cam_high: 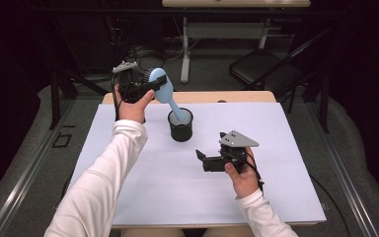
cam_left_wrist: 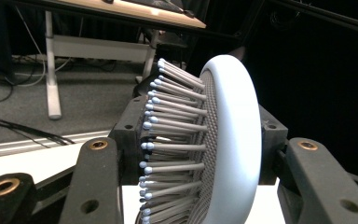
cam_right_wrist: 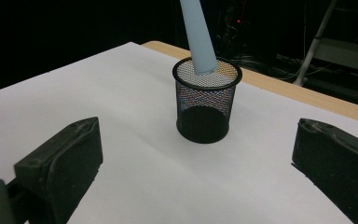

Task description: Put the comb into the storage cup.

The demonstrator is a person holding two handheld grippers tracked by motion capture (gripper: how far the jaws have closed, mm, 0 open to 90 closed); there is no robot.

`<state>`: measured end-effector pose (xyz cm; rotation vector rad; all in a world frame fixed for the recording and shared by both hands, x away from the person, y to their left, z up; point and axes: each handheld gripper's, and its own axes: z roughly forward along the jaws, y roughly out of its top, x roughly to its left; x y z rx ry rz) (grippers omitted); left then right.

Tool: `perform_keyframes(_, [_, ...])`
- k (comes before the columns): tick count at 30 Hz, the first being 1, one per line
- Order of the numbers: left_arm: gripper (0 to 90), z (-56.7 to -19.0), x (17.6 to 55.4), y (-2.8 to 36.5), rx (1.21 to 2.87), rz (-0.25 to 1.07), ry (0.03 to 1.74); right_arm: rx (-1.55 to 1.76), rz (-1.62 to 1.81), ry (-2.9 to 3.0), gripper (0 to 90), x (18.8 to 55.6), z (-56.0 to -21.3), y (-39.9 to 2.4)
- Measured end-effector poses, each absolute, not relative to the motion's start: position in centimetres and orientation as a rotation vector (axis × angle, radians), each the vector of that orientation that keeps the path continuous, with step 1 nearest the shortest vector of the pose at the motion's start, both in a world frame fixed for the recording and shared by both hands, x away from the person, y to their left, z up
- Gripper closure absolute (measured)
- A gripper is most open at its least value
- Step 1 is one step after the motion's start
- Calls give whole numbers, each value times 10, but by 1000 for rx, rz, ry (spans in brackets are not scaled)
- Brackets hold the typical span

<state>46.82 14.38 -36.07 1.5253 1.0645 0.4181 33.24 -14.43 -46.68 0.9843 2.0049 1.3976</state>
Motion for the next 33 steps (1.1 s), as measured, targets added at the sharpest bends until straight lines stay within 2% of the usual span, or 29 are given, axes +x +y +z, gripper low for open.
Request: perform_keyframes(33, [497, -375, 478, 122, 1654, 512, 1007, 986, 1396, 2005, 22, 333, -467, -145])
